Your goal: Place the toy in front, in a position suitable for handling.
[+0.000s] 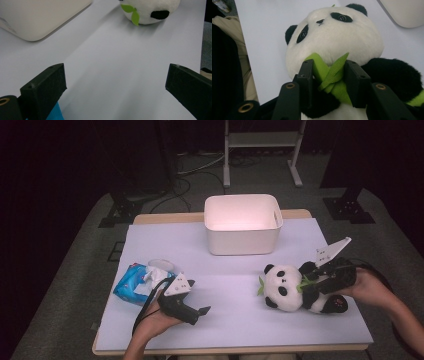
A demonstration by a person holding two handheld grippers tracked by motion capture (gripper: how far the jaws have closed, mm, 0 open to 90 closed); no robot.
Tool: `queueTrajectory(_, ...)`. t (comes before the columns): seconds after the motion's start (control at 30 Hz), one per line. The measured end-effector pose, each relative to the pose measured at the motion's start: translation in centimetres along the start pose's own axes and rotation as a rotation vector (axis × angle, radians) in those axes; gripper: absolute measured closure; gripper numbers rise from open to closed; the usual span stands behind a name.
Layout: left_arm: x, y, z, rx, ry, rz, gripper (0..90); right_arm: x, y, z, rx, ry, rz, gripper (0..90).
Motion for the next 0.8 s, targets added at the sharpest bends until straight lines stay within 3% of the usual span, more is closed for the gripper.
queueTrajectory(0.33,0.3,-0.3,-0.1,0.010,0.002,0.010,2.5,0.8,0.7,0.8,-0.018,0.038,0.030,69.3)
queueTrajectory(0.57,0.3,-0.3,-0.2,0.013,-0.001,0.011,2.5,1.4,0.7,1.4,0.004,0.041,0.061,75.4)
queueTrajectory(0.8,0.4,-0.3,-0.1,0.015,0.002,0.014,2.5,2.0,0.8,1.9,0.002,0.054,0.062,76.2)
Point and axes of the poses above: each handheld gripper's, and its own axes: x roughly backward along the jaws, z roughly out of its top, y roughly to its right, the point moved 7 cm from there along -x, roughly forward along the jaws, and after that the axes turned 13 degrees about -x, right-handed, at the moved point
